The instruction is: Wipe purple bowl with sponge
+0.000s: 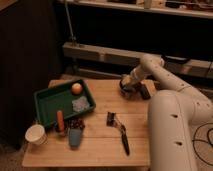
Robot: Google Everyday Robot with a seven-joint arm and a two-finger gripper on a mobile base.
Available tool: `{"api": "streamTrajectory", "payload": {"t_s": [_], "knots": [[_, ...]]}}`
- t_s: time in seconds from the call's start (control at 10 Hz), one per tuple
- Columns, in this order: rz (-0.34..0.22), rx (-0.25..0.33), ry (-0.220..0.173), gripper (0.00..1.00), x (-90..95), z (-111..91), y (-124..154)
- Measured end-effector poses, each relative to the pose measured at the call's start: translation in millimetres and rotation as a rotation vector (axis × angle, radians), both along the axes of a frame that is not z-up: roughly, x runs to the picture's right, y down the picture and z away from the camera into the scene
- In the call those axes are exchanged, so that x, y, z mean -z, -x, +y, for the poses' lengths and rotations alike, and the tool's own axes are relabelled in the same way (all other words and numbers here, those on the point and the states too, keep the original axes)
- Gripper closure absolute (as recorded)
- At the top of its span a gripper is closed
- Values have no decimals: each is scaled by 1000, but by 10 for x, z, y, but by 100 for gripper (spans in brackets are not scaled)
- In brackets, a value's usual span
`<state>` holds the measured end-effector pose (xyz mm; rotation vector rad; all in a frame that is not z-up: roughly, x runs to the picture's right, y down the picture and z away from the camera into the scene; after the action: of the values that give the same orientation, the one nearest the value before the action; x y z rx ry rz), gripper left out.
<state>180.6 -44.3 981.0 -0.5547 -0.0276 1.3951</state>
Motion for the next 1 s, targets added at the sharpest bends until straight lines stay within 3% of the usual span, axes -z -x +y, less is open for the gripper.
{"api": "streamTrajectory", "payload": {"t_s": [0.4, 1.0], "knots": [[14, -43, -7, 100, 209, -131, -270], [64, -37, 16, 100, -5, -142, -456]]}}
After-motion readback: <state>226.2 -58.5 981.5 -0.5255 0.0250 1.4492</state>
